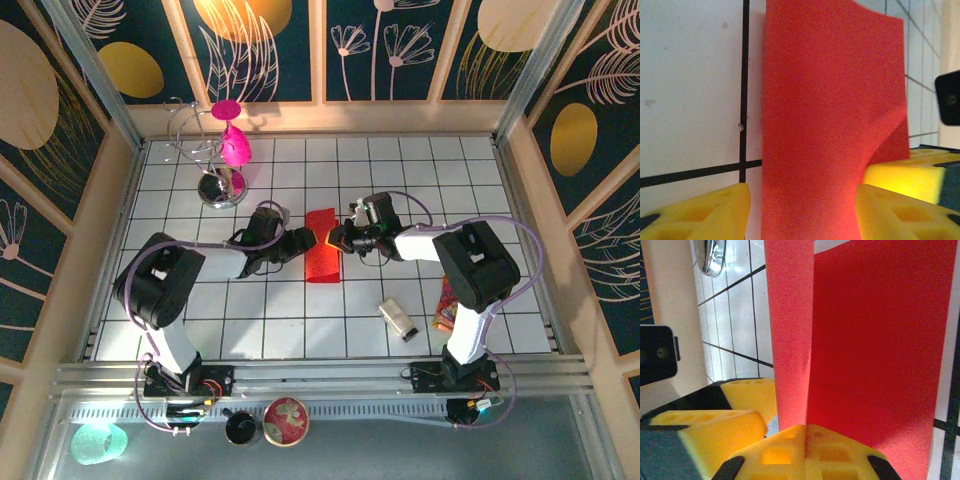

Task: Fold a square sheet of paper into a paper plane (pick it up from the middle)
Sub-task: First fold in half a square sheet of paper at the center of the table.

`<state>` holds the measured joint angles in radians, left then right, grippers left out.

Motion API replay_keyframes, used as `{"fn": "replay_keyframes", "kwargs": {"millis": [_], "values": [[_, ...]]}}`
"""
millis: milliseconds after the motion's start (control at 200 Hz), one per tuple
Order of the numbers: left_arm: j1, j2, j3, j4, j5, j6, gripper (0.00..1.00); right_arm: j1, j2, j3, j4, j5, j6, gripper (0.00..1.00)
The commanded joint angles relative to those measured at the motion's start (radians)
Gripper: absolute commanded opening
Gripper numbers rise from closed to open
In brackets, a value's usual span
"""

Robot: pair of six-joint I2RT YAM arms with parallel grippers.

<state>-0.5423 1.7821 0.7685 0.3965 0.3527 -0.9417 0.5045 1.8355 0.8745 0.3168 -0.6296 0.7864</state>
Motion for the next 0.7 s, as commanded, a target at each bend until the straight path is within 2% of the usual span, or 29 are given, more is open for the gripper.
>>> {"fn": "replay_keyframes", "kwargs": {"millis": [0, 235, 531, 626, 696], "values": [[-0.004, 0.027, 0.057, -0.064, -0.011, 0.034, 0.55, -0.01, 0.005, -0.006, -0.004, -0.006, -0.014, 0.0], [-0.014, 0.078, 0.089, -0.078, 0.012, 0.038, 0.49, -0.016, 0.015, -0.019, 0.02, -0.02, 0.003, 0.0], [-0.019, 0.115, 0.113, -0.162, -0.02, 0.07, 0.48, -0.017, 0.025, -0.018, 0.031, -0.036, 0.022, 0.03], [-0.021, 0.135, 0.129, -0.214, -0.043, 0.09, 0.45, -0.017, 0.011, -0.029, 0.023, -0.02, 0.025, 0.07], [-0.023, 0.152, 0.145, -0.263, -0.073, 0.115, 0.41, -0.021, -0.01, -0.036, 0.007, 0.002, 0.025, 0.14]]}}
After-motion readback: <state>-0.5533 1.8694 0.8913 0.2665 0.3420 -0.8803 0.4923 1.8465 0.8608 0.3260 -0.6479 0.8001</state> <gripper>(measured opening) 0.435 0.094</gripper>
